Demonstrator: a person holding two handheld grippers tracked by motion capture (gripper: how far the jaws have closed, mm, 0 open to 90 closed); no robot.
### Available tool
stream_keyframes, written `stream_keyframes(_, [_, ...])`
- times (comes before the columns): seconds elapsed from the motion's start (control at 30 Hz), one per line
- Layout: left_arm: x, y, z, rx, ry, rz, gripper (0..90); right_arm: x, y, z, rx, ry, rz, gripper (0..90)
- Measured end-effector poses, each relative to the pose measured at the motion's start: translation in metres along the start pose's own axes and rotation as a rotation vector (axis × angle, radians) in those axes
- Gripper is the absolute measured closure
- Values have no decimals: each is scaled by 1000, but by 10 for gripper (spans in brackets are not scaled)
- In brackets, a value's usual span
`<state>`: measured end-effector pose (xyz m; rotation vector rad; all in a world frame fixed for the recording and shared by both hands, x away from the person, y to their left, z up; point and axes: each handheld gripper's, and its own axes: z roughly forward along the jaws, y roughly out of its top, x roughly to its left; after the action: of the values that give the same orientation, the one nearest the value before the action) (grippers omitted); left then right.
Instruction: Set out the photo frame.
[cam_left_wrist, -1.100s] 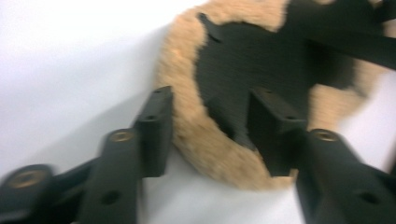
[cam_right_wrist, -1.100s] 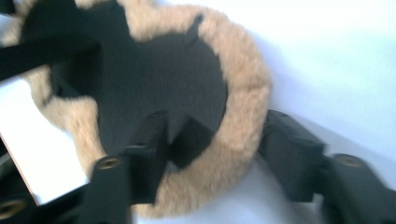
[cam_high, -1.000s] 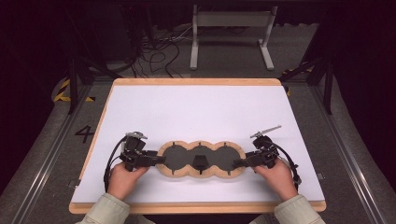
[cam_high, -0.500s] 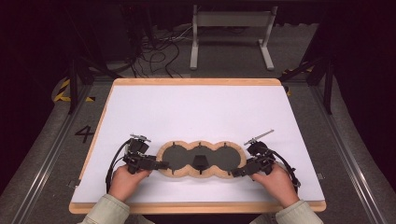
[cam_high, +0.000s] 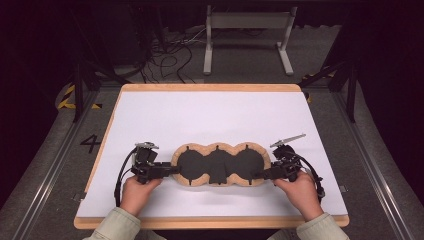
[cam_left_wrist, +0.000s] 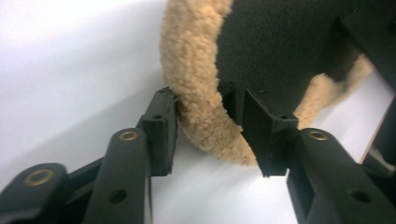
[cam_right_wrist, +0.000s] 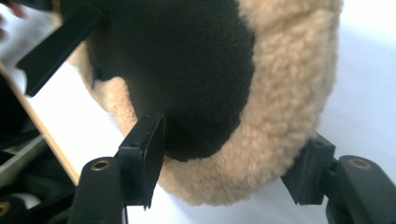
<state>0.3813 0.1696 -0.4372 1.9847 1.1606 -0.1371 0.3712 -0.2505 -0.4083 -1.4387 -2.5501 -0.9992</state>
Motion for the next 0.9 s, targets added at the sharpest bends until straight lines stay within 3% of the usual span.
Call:
stream_keyframes(0.03, [0,0,0,0,0,0,589,0,0,0,0,0,0,395])
stream_keyframes(0.2, [-9,2,-9,-93,32,27,622,5,2,-9,-44,-51,-34,447])
stream_keyframes(0.37, [-19,7,-19,-162,108,100,618,15,6,-7,-43,-132,-98,467])
stream_keyframes(0.43, [-20,7,-22,-189,108,109,617,16,7,-6,-56,-142,-112,469])
stream_keyframes(0.53, [-21,8,-22,-198,122,127,619,19,8,-8,-79,-166,-128,469])
stream_keyframes(0.67, [-22,10,-17,-204,148,148,619,23,9,-10,-113,-236,-175,468])
stream_keyframes(0.73, [-21,11,-15,-205,155,155,619,24,10,-9,-116,-244,-183,468])
stream_keyframes(0.9, [-23,13,-6,-195,192,194,630,24,10,-4,-141,-352,-255,466])
